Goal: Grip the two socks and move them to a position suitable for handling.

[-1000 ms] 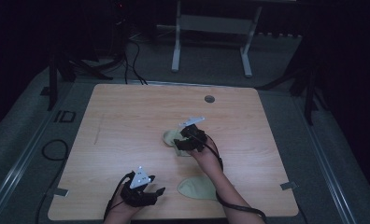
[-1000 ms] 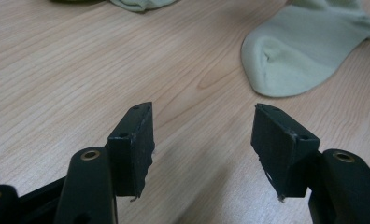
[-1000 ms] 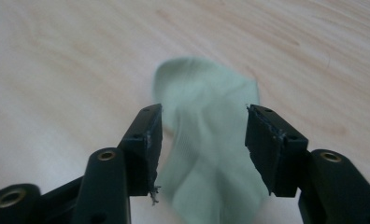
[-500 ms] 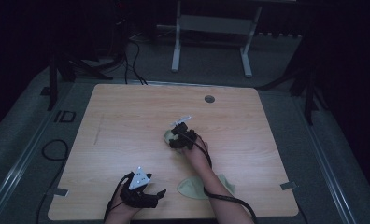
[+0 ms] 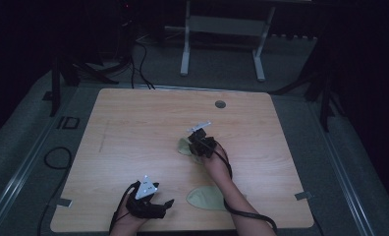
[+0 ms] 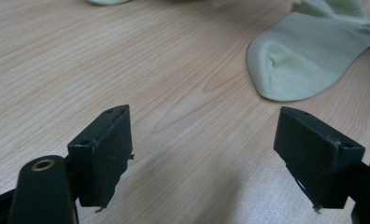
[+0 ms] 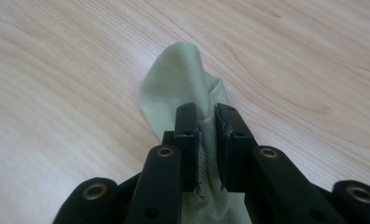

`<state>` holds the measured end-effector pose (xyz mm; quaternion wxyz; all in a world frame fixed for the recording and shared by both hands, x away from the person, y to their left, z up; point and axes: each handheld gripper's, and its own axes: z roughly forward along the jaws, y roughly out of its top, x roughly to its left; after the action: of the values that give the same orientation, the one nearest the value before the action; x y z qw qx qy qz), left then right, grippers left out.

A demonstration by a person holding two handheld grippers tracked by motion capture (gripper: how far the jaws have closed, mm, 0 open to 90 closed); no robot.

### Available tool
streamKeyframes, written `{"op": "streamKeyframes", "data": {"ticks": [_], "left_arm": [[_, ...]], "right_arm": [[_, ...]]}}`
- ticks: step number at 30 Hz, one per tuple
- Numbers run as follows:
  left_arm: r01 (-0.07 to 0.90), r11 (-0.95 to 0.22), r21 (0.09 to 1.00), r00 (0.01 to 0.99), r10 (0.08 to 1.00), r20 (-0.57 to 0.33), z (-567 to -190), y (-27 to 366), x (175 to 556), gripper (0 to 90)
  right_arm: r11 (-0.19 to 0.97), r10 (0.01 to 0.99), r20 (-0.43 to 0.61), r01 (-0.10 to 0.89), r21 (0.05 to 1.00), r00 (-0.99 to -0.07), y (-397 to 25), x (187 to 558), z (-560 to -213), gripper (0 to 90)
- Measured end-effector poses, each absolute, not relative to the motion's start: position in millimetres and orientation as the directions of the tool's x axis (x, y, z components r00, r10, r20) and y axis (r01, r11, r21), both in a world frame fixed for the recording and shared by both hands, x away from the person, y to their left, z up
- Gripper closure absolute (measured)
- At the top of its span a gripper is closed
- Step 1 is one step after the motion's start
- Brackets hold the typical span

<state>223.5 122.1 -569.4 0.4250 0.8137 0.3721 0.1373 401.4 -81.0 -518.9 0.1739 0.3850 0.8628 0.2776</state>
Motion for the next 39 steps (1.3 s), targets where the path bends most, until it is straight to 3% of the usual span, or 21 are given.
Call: {"op": "streamKeyframes", "data": {"ticks": [12, 22, 31, 37, 39], "left_arm": [[0.492, -0.361, 0.792, 0.684, 0.723, -0.095, -570, 117, 224, 19.2], [0.487, -0.374, 0.789, 0.693, 0.715, -0.088, -569, 108, 229, 19.3], [0.478, -0.364, 0.799, 0.697, 0.711, -0.093, -559, 96, 247, 19.3], [0.466, -0.372, 0.802, 0.702, 0.708, -0.08, -549, 85, 268, 19.3], [0.454, -0.389, 0.801, 0.708, 0.704, -0.06, -544, 80, 276, 19.4]], "right_arm": [[0.485, 0.793, -0.049, 0.582, 0.653, -0.607, -142, 356, -500, 80.2], [0.46, 0.832, -0.038, 0.648, 0.607, -0.554, -170, 353, -530, 79.1], [0.478, 0.839, -0.088, 0.651, 0.589, -0.536, -160, 356, -550, 59.6], [0.48, 0.837, -0.08, 0.655, 0.583, -0.542, -152, 357, -550, 46.3], [0.471, 0.835, -0.057, 0.657, 0.588, -0.548, -153, 356, -546, 45.7]]}}
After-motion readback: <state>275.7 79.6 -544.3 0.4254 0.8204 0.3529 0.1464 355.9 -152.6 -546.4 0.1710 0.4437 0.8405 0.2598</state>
